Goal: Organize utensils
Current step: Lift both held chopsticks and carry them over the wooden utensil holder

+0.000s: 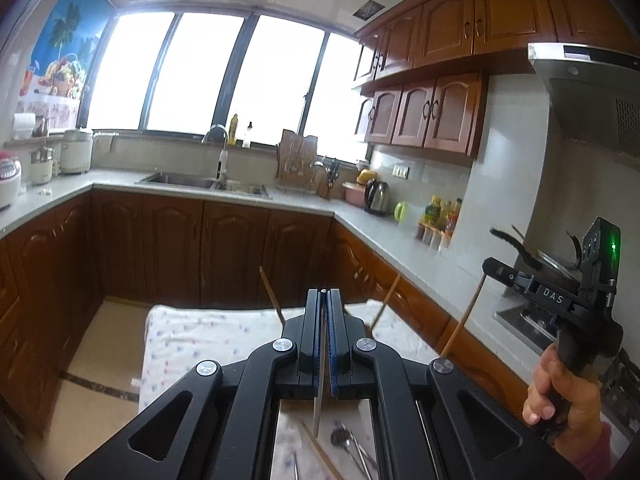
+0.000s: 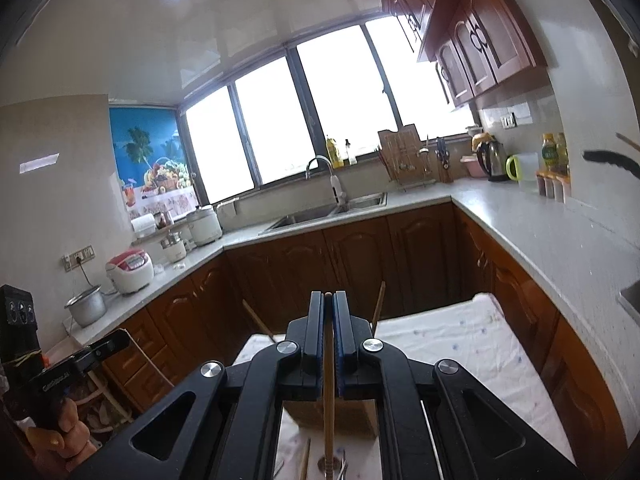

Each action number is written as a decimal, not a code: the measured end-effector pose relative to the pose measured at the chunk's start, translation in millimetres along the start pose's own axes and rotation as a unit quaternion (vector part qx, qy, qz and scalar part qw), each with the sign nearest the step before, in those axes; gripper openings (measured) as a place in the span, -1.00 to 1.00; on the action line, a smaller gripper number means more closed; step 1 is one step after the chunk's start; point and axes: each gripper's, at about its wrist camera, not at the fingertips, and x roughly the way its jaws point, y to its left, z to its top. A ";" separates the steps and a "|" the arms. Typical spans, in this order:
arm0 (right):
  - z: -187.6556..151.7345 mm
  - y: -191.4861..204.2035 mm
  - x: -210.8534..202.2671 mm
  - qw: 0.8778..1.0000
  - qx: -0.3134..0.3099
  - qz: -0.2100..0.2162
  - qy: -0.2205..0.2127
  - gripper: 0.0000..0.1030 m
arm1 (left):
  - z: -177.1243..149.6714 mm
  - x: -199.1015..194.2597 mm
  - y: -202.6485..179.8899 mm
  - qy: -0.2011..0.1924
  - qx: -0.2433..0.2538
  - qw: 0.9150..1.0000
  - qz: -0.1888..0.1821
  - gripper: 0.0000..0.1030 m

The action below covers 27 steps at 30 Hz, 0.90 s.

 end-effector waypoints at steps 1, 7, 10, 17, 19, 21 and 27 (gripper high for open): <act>4.3 0.1 2.6 1.000 0.000 0.000 -0.006 -0.92 | 2.6 3.2 0.1 -0.004 0.001 1.000 -0.001 -0.98; 29.6 2.4 21.8 0.999 -0.006 -0.005 -0.034 -0.92 | 20.4 32.1 5.0 -0.028 0.010 1.000 0.003 -0.98; 38.1 1.0 36.5 0.999 -0.007 -0.010 -0.043 -0.92 | 24.6 51.1 8.3 -0.036 0.008 0.999 0.004 -0.98; 32.9 -17.9 73.7 0.999 0.014 -0.015 -0.041 -0.92 | 16.7 107.5 21.2 -0.028 -0.009 0.999 0.017 -0.98; 22.6 -24.4 83.4 0.999 0.022 -0.015 -0.038 -0.92 | 10.3 121.7 23.5 -0.026 -0.015 0.999 0.024 -0.99; 10.6 -30.7 90.3 0.999 0.031 -0.016 -0.033 -0.92 | -0.7 137.6 30.3 -0.026 -0.028 0.999 0.028 -0.99; -23.8 -47.2 109.8 0.998 0.056 -0.028 0.000 -0.92 | -26.6 179.1 39.1 0.008 -0.056 0.998 0.040 -0.99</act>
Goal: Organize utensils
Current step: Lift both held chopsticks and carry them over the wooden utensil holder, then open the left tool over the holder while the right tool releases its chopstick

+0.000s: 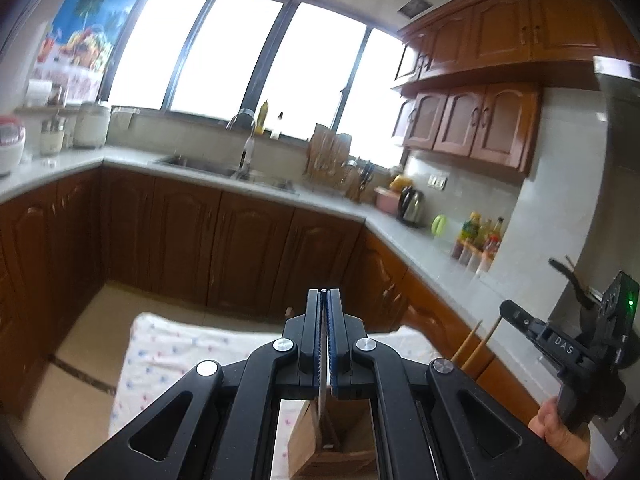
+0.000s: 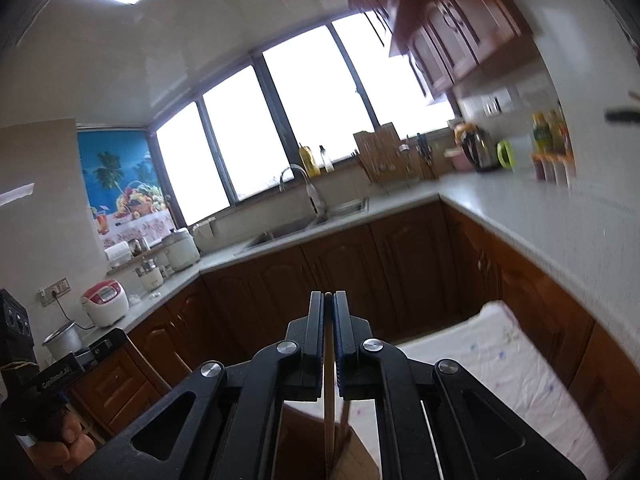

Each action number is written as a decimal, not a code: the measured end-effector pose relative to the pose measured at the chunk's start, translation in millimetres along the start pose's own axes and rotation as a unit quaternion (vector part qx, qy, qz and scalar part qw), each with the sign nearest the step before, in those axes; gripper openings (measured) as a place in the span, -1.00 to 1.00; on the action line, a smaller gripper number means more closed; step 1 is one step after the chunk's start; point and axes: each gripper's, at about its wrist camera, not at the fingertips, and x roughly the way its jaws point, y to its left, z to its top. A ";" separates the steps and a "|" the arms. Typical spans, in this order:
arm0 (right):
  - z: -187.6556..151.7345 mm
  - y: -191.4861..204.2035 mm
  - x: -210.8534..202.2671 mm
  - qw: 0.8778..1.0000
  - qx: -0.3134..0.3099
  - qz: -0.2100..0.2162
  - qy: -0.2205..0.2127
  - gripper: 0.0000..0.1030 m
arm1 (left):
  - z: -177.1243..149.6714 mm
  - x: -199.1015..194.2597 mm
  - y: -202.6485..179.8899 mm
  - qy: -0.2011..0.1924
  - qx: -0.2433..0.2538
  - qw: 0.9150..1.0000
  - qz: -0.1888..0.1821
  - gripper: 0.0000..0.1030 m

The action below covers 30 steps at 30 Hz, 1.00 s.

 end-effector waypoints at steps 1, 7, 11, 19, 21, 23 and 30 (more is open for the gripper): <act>-5.3 -2.7 2.7 1.000 0.004 -0.002 0.006 -0.92 | 0.3 5.2 0.5 0.002 -0.001 1.000 0.001 -0.99; -19.0 -10.5 12.3 0.999 0.014 -0.005 0.029 -0.92 | -3.7 34.2 5.5 0.033 -0.008 0.999 0.011 -0.99; -20.7 -10.0 14.0 0.999 0.012 -0.007 0.035 -0.91 | 3.3 41.6 6.4 0.046 -0.014 0.999 0.014 -1.00; -16.2 -12.8 14.5 0.999 0.017 -0.005 0.044 -0.91 | 12.1 41.4 5.9 0.049 -0.014 0.999 0.019 -1.00; -15.2 -13.8 15.2 0.999 0.021 -0.002 0.048 -0.88 | 10.6 38.8 6.2 0.049 -0.012 0.999 0.019 -1.00; -14.6 -15.9 15.2 0.998 0.029 0.002 0.053 -0.80 | 9.5 34.7 6.1 0.049 -0.010 0.999 0.017 -1.00; -17.2 -24.3 -3.3 0.997 0.055 0.013 0.046 0.46 | -2.4 15.9 10.1 0.062 -0.017 0.998 0.012 -0.06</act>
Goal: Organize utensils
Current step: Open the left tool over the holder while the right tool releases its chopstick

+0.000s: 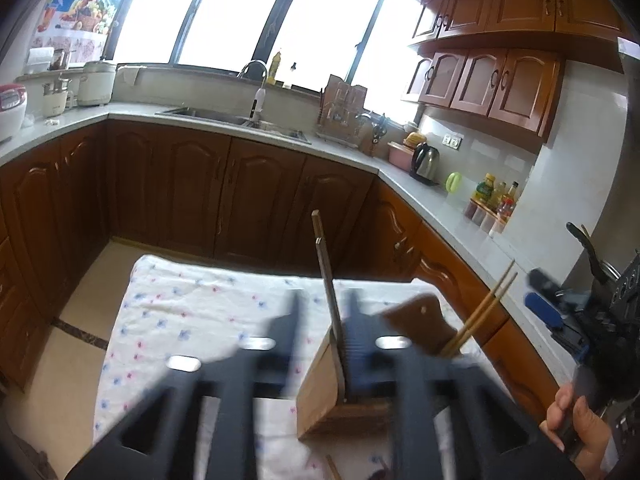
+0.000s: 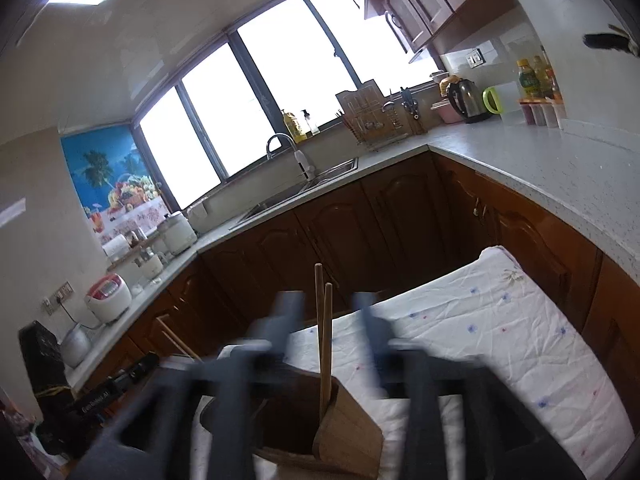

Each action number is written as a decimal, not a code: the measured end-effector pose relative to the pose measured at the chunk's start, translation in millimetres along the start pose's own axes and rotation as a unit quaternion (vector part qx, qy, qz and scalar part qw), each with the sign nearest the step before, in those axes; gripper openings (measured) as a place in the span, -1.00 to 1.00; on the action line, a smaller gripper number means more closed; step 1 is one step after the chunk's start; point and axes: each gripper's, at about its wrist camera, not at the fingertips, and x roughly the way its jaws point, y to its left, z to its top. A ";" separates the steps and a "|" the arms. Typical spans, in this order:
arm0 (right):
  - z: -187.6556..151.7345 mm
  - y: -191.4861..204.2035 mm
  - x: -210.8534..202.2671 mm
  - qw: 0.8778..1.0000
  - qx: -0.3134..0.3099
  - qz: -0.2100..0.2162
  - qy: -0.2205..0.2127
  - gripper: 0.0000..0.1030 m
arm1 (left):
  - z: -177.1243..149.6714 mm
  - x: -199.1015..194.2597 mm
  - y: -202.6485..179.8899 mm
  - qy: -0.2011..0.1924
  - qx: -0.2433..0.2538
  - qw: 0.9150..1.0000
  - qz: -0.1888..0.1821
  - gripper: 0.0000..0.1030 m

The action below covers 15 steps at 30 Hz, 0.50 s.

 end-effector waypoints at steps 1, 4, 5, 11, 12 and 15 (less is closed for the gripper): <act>-1.4 -0.8 -4.5 1.000 0.001 0.003 -0.003 0.52 | -2.0 -5.3 0.1 -0.004 0.000 1.000 0.003 0.26; -7.6 -3.5 -16.7 1.000 0.007 0.009 0.002 0.59 | -12.4 -20.5 -1.6 -0.007 0.013 1.000 0.017 0.41; -9.1 -4.3 -19.4 1.000 0.009 0.010 0.003 0.63 | -16.5 -25.1 -1.8 -0.004 0.015 1.000 0.017 0.43; -27.9 -7.7 -45.5 1.000 0.012 0.010 0.017 0.64 | -38.5 -54.5 -4.0 0.019 0.012 1.000 0.016 0.46; -31.7 -8.8 -50.6 1.000 0.013 0.010 0.021 0.64 | -40.6 -59.6 -4.8 0.023 0.012 1.000 0.017 0.46; -43.6 -10.2 -65.8 0.999 0.011 0.007 0.031 0.64 | -51.9 -77.1 -5.9 0.033 0.015 0.999 0.020 0.47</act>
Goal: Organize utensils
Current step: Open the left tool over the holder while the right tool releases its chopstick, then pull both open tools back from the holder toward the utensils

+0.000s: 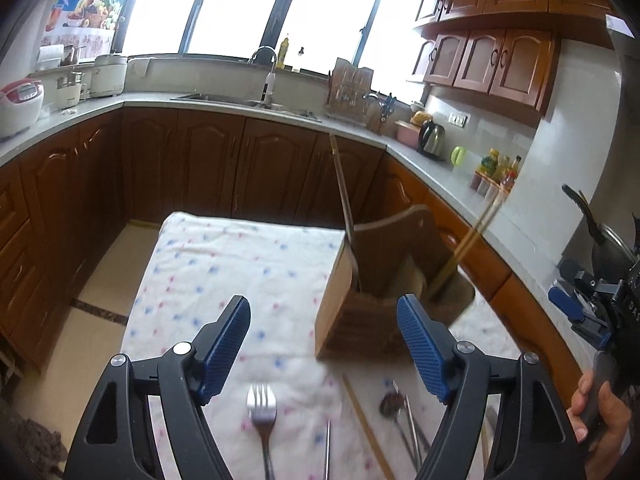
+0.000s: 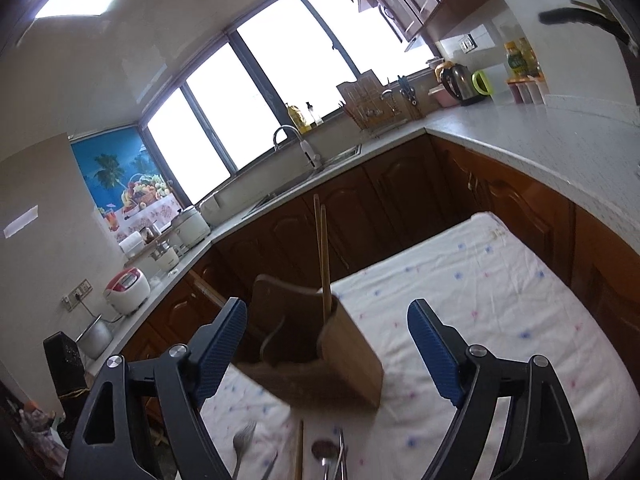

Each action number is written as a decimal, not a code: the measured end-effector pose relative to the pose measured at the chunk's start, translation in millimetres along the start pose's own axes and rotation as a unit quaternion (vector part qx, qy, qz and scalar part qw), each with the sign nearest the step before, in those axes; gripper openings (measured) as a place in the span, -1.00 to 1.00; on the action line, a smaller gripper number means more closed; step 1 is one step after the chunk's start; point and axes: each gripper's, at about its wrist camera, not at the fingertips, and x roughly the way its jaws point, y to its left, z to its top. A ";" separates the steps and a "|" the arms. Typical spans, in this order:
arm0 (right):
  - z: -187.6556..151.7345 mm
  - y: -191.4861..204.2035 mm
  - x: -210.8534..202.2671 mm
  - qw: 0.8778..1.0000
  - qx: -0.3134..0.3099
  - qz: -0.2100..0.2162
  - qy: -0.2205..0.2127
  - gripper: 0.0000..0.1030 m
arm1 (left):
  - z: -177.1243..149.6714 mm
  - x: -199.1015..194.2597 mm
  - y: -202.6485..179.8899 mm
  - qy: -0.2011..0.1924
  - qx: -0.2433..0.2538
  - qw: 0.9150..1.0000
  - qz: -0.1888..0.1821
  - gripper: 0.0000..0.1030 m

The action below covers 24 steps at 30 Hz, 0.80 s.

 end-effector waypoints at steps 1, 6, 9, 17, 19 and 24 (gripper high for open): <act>-4.7 0.2 -4.8 1.000 -0.002 -0.002 0.003 0.64 | -3.1 -4.8 -0.7 0.004 0.001 1.000 0.001 0.47; -24.1 0.2 -26.5 1.000 -0.014 -0.018 0.012 0.64 | -20.8 -27.8 -4.2 0.021 0.006 1.000 0.004 0.47; -35.4 -2.0 -37.8 0.999 -0.019 -0.029 0.019 0.64 | -30.0 -39.0 -5.3 0.030 0.007 1.000 0.005 0.47; -63.2 -9.7 -54.7 0.998 -0.022 -0.048 0.042 0.64 | -50.2 -62.4 -3.9 0.049 0.006 0.999 0.008 0.47; -69.3 -13.3 -57.5 0.997 -0.021 -0.051 0.047 0.64 | -52.9 -67.1 -3.1 0.053 0.006 0.999 0.010 0.47; -82.1 -20.5 -59.9 0.996 -0.018 -0.058 0.063 0.64 | -59.9 -70.3 -3.5 0.063 0.011 0.998 0.014 0.47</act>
